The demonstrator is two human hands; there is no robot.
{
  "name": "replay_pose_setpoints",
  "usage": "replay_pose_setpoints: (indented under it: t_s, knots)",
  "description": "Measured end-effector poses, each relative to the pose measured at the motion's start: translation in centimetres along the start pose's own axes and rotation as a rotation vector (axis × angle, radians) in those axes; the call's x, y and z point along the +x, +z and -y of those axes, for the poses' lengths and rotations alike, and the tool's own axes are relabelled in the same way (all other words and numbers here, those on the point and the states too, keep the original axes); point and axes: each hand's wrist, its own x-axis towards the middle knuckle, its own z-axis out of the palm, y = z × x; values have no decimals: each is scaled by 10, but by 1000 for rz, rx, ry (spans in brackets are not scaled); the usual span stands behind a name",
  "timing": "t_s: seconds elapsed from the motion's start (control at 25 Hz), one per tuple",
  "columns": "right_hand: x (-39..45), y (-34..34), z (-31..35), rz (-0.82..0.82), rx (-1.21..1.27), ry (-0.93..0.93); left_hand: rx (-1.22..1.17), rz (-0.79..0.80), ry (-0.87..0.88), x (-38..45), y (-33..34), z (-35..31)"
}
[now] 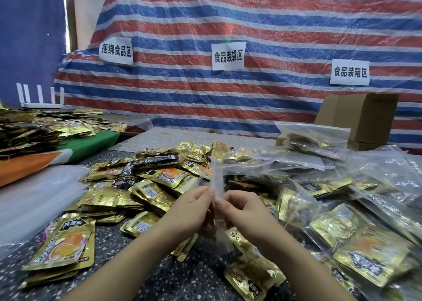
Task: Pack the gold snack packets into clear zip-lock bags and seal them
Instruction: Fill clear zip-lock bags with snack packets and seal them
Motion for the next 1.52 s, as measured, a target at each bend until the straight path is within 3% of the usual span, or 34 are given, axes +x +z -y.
replay_pose_setpoints:
  t_s: [0.28,0.68,0.84,1.04,1.2,1.32,1.44,1.52]
  knots:
    - [-2,-6,4,135,149,123,84,-39,-2,0,-1,0]
    - [1,7,-3,-57,-217,-31,78,8,99,-4,2,0]
    - [3,5,-4,-189,-208,-50,45,15,86,-2,3,0]
    - [-3,8,-3,-72,-377,-98,64,71,54,-4,1,2]
    - [1,6,-2,-157,-292,-61,-80,46,45,-3,-1,2]
    - [0,6,-4,-186,-357,-49,135,-34,132,-2,2,6]
    - [-3,5,-7,-166,-642,-115,477,-88,280,-4,3,8]
    - [-4,5,-6,-145,-773,-165,583,-104,335,-4,3,8]
